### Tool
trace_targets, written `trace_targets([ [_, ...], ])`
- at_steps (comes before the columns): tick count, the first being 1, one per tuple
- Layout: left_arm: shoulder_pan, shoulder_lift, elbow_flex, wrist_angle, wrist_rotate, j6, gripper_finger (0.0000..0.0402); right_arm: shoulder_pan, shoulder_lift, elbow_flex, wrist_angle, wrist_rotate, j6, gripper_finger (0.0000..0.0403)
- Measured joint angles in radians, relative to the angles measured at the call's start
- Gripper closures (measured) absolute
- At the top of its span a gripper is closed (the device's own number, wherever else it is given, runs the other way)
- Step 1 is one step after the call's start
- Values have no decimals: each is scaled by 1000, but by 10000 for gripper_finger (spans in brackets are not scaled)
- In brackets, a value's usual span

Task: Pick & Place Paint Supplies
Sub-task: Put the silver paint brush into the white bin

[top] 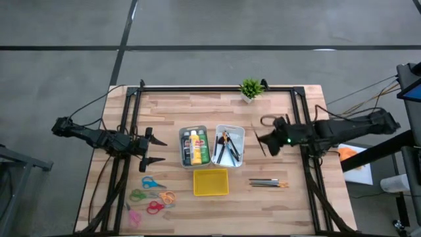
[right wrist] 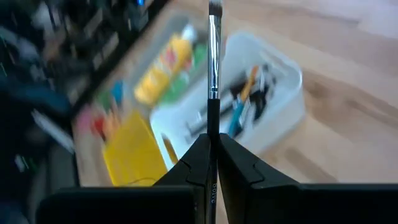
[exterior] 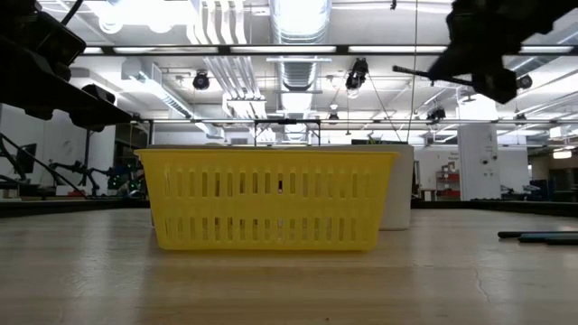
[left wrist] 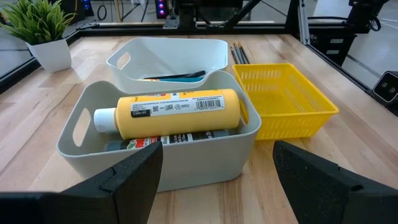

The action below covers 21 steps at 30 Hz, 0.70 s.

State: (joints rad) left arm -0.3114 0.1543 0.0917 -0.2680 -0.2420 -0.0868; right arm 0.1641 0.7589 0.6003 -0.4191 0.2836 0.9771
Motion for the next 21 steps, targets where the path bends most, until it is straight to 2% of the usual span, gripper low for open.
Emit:
trace_targets([
  [5, 0, 0, 0, 0, 0, 0, 96, -104, 57, 0, 131, -15, 106, 388],
  [9, 0, 0, 0, 0, 0, 0, 96, -160, 127, 0, 216, -53, 127, 388],
  [12, 0, 0, 0, 0, 0, 0, 96, -188, 189, 1, 252, -69, 165, 388],
  [17, 0, 0, 0, 0, 0, 0, 96, -224, 296, 2, 305, -169, 196, 388],
  [21, 0, 0, 0, 0, 0, 0, 96, -229, 393, 33, 303, -208, 198, 388],
])
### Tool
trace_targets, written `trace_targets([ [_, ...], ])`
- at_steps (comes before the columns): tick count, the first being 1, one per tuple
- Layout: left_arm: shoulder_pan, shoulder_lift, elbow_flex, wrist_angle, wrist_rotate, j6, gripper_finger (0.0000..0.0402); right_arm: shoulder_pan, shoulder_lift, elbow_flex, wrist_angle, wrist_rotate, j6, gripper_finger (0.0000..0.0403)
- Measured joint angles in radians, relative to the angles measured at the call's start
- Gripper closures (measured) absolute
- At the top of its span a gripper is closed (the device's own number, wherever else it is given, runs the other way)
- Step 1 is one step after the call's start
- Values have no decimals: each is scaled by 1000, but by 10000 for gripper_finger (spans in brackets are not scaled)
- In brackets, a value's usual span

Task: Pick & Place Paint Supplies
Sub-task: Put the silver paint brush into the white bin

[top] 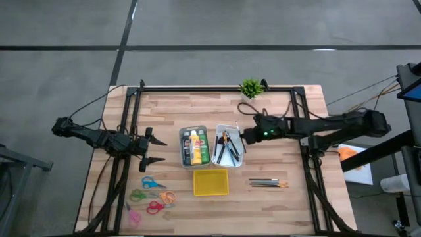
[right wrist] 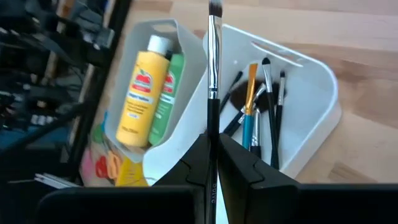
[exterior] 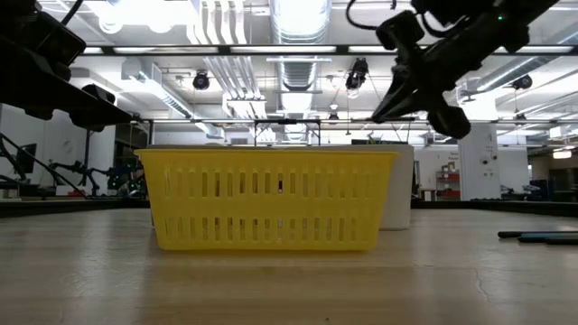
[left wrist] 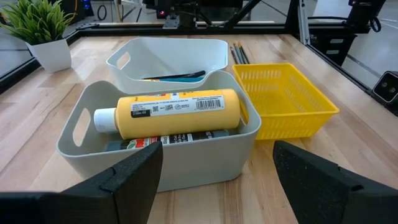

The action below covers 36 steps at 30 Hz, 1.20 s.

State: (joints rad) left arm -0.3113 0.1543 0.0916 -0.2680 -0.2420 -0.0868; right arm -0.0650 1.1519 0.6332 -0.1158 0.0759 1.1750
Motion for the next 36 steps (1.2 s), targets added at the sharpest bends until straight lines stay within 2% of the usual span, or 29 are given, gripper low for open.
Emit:
trace_targets([
  [4, 0, 0, 0, 0, 0, 0, 96, -4, 94, 72, -32, -21, -32, 388],
  [10, 0, 0, 0, 0, 0, 0, 96, -28, 239, 209, -188, -78, -80, 388],
  [24, 0, 0, 0, 0, 0, 0, 96, -31, 571, 532, -493, -89, -207, 388],
  [30, 0, 0, 0, 0, 0, 0, 96, -33, 677, 601, -534, -113, -238, 388],
  [36, 0, 0, 0, 0, 0, 0, 96, -35, 706, 612, -531, -111, -240, 388],
])
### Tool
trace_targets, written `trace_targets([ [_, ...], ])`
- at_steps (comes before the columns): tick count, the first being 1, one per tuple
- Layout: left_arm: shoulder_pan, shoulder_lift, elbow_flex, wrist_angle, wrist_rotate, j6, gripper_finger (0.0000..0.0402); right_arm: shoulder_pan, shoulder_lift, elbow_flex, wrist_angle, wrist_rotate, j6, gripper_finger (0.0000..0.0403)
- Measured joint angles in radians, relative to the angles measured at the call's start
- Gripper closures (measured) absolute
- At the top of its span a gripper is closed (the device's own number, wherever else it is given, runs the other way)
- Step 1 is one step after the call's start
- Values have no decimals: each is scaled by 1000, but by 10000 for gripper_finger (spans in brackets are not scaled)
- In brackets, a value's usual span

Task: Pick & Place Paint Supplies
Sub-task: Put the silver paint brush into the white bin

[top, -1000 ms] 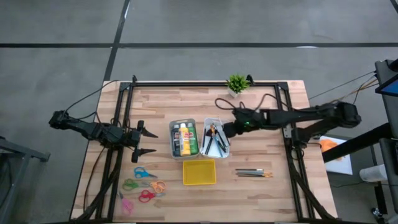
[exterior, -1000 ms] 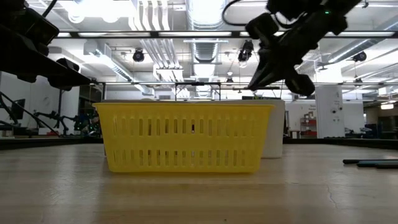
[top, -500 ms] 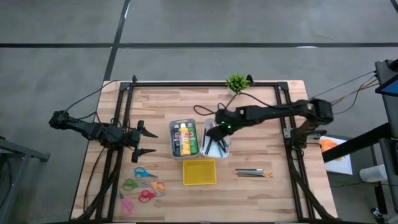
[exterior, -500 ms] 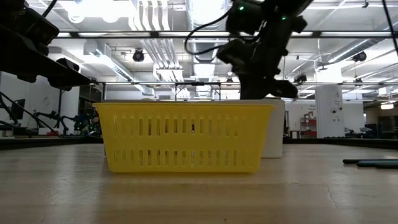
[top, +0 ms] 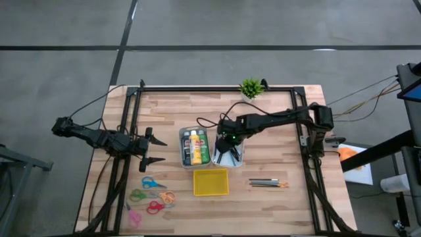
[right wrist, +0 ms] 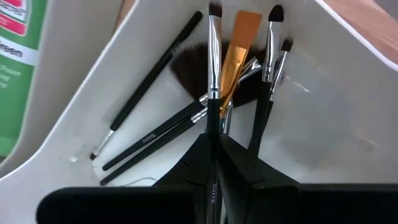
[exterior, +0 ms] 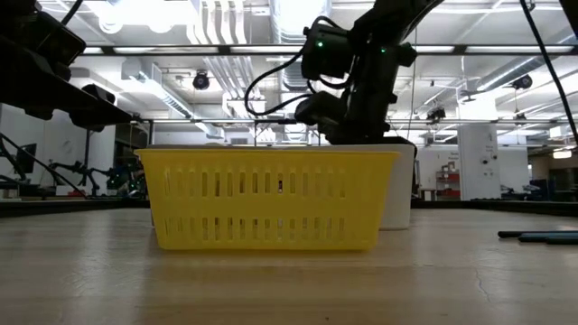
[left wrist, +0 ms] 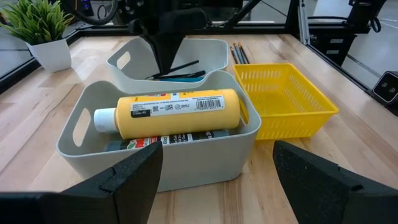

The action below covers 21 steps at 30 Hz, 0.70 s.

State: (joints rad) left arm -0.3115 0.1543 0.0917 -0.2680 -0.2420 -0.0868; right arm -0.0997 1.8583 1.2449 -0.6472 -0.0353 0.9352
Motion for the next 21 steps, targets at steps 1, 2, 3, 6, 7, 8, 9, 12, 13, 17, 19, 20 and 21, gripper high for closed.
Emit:
trace_targets([
  [1, 0, 0, 0, 0, 0, 0, 96, 0, 2, -1, -1, 0, 2, 387],
  [2, 0, 0, 0, 0, 0, 0, 96, 0, 3, -2, -1, 0, 3, 387],
  [3, 0, 0, 0, 0, 0, 0, 96, 0, 3, -4, -1, 1, 4, 384],
  [6, 0, 0, 0, 0, 0, 0, 96, 0, 3, -5, 2, 1, 4, 362],
  [7, 0, 0, 0, 0, 0, 0, 96, 0, 3, -5, 2, 1, 3, 353],
  [8, 0, 0, 0, 0, 0, 0, 96, 0, 3, -5, 1, 1, 3, 344],
  [9, 0, 0, 0, 0, 0, 0, 96, 0, 3, -5, 2, 1, 1, 337],
  [12, 0, 0, 0, 0, 0, 0, 96, 0, 3, -5, 5, 1, -1, 328],
  [13, 0, 0, 0, 0, 0, 0, 96, 0, 3, -5, 6, 2, -6, 327],
  [17, 0, 0, 0, 0, 0, 0, 96, -1, -8, -6, 11, 3, -41, 326],
  [19, 0, 0, 0, 0, 0, 0, 96, -3, -29, -5, 9, 4, -76, 326],
  [20, 0, 0, 0, 0, 0, 0, 96, -5, -43, -4, 6, 4, -101, 326],
  [21, 0, 0, 0, 0, 0, 0, 96, -5, -60, -3, 2, 4, -129, 326],
])
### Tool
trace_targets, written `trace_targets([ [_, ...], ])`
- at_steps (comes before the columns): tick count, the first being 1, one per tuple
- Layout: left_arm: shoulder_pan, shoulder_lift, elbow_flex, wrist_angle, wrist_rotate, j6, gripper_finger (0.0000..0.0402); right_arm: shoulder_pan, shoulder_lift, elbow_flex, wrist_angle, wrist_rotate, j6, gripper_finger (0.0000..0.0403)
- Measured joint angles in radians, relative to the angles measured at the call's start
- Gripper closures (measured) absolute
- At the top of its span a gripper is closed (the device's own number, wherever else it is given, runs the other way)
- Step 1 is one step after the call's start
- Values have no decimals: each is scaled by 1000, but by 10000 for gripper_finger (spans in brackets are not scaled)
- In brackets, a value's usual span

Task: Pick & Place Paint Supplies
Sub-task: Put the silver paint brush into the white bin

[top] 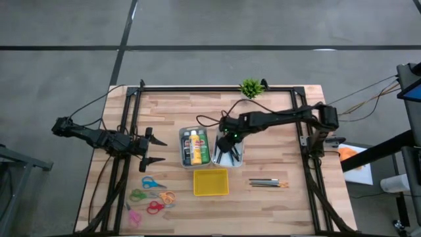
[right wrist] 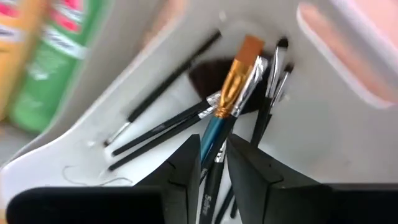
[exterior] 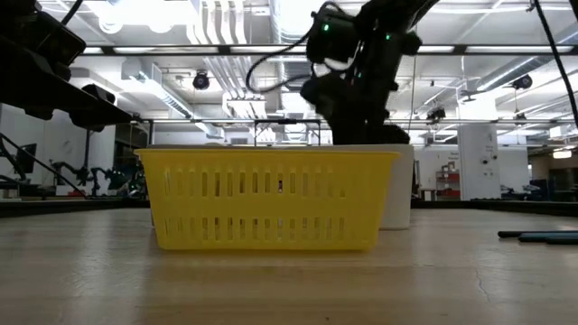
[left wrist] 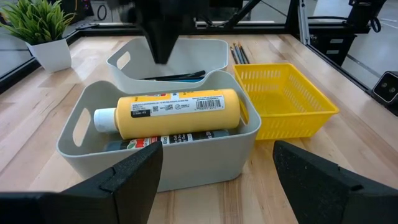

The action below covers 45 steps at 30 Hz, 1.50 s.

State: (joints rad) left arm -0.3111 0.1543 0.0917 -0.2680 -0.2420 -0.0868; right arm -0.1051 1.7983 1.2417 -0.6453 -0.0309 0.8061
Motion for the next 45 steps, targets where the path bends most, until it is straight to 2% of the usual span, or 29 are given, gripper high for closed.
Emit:
trace_targets([
  [8, 0, 0, 0, 0, 0, 0, 96, 0, -213, -20, -11, 56, -234, 325],
  [14, 0, 0, 0, 0, 0, 0, 96, 2, -390, -33, -53, 60, -420, 325],
  [20, 0, 0, 0, 0, 0, 0, 96, 46, -550, -78, -101, 48, -611, 325],
  [23, 0, 0, 0, 0, 0, 0, 96, 84, -616, -123, -140, 46, -657, 325],
  [29, 0, 0, 0, 0, 0, 0, 96, 175, -728, -255, -168, 49, -642, 325],
  [35, 0, 0, 0, 0, 0, 0, 96, 303, -781, -384, -166, 49, -456, 325],
  [40, 0, 0, 0, 0, 0, 0, 96, 426, -784, -478, -160, 49, -285, 325],
  [45, 0, 0, 0, 0, 0, 0, 96, 536, -735, -515, -150, 57, -183, 325],
])
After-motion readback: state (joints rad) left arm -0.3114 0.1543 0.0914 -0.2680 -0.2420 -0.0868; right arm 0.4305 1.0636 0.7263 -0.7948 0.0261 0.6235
